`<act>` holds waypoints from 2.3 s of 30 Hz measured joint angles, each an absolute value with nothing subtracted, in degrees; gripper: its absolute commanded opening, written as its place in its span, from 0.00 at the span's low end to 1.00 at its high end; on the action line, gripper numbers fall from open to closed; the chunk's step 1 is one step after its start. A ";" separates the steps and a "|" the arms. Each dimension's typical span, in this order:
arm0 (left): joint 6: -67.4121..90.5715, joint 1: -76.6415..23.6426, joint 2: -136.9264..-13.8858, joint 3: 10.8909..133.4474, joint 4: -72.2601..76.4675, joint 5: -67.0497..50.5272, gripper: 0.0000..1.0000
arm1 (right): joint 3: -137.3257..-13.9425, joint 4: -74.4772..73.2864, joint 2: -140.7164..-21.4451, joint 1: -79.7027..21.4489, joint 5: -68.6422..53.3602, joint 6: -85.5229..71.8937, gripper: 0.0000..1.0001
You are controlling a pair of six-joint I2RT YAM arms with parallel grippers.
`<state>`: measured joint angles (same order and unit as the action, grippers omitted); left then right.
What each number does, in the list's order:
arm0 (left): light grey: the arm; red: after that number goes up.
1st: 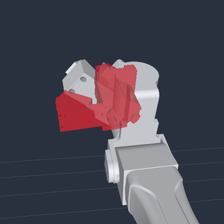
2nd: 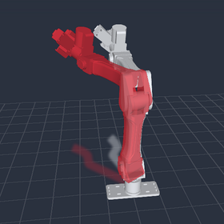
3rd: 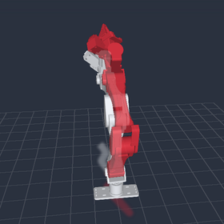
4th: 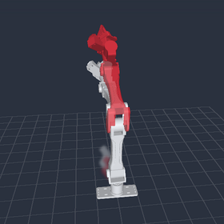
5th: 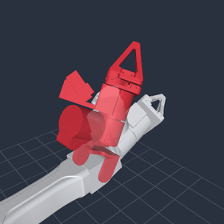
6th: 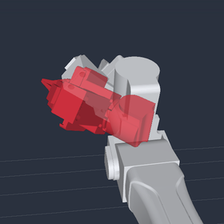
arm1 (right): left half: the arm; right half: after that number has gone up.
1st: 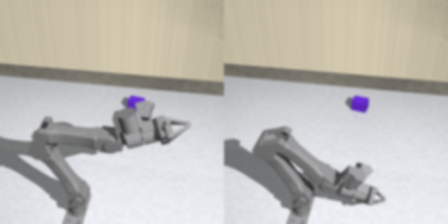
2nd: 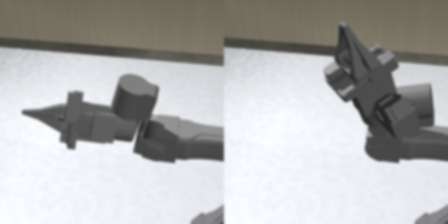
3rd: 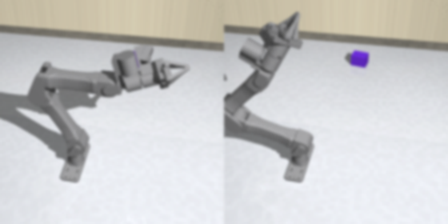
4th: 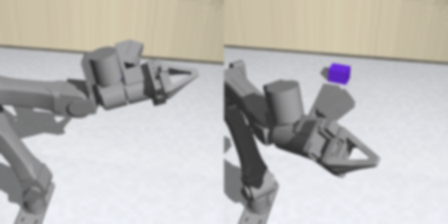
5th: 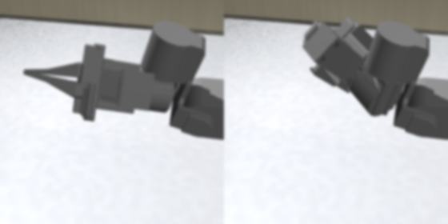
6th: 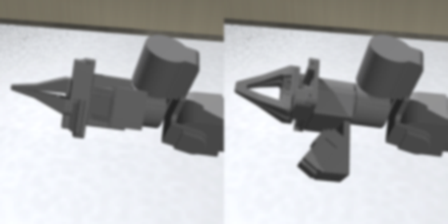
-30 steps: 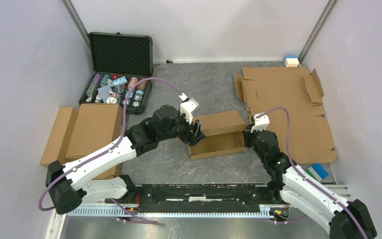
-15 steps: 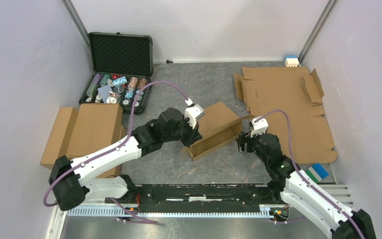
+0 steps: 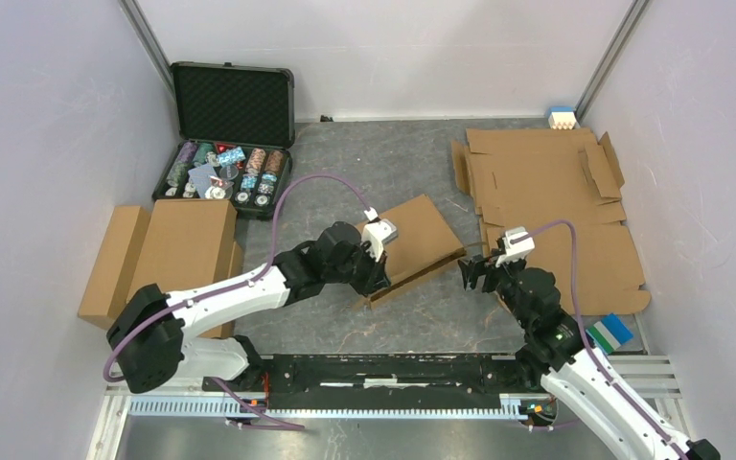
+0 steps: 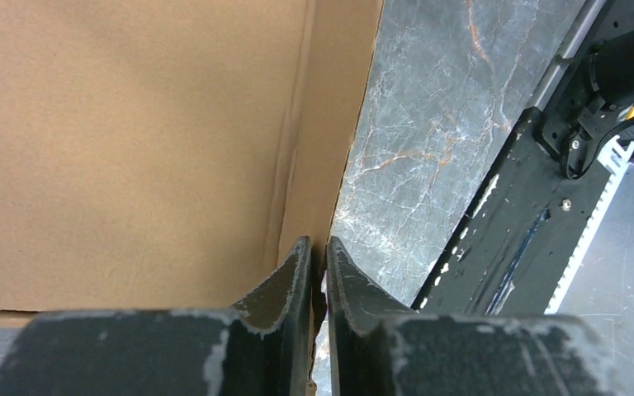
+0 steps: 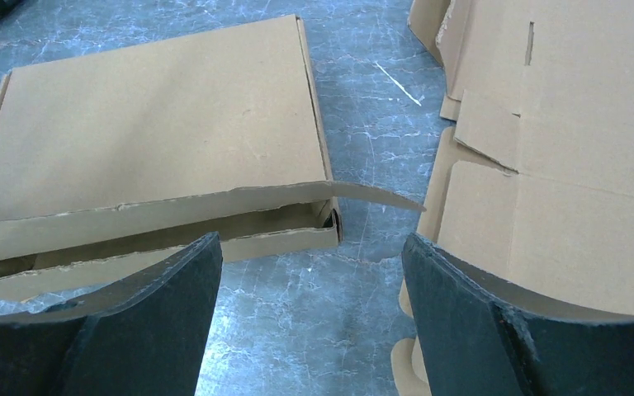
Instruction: Fold the paper box
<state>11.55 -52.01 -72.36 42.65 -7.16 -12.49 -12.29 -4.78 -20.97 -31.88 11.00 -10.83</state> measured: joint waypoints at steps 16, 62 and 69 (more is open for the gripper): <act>15.00 -52.01 -73.45 42.65 -12.25 -17.67 0.71 | -27.20 -5.67 -40.34 -31.90 11.51 -13.41 0.71; 29.04 -30.44 -68.38 31.48 -1.76 -7.49 0.48 | -32.49 2.94 -71.05 -24.60 2.13 -15.94 0.33; 29.78 -27.62 -75.31 34.15 1.93 -9.34 0.29 | -28.32 4.14 -66.52 -24.45 -3.25 -15.79 0.32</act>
<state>29.78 -27.62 -75.31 34.15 1.93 -9.34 -28.32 4.14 -66.52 -24.45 -3.25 -15.79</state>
